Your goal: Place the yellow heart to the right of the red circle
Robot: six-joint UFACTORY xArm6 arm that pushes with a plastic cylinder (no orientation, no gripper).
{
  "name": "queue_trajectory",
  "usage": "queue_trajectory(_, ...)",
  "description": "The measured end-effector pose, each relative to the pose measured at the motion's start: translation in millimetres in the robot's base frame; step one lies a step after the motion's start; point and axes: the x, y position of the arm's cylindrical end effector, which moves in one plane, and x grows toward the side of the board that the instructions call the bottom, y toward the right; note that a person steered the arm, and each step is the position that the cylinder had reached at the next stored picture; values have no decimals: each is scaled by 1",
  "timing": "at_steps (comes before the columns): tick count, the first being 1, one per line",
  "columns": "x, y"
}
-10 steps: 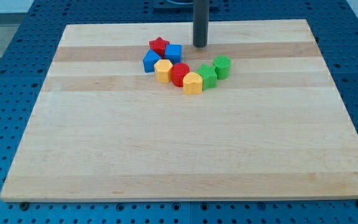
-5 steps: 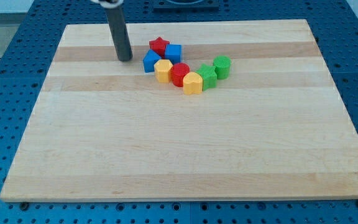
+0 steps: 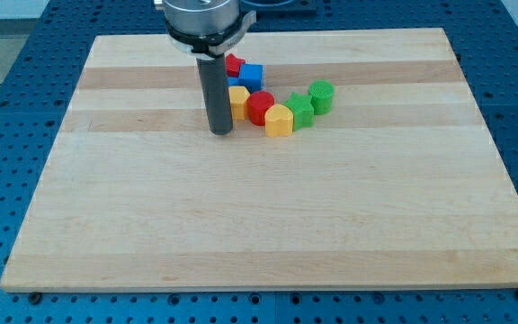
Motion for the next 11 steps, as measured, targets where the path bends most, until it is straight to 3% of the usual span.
queue_trajectory(6,12,87)
queue_trajectory(8,35,107)
queue_trajectory(11,3,108)
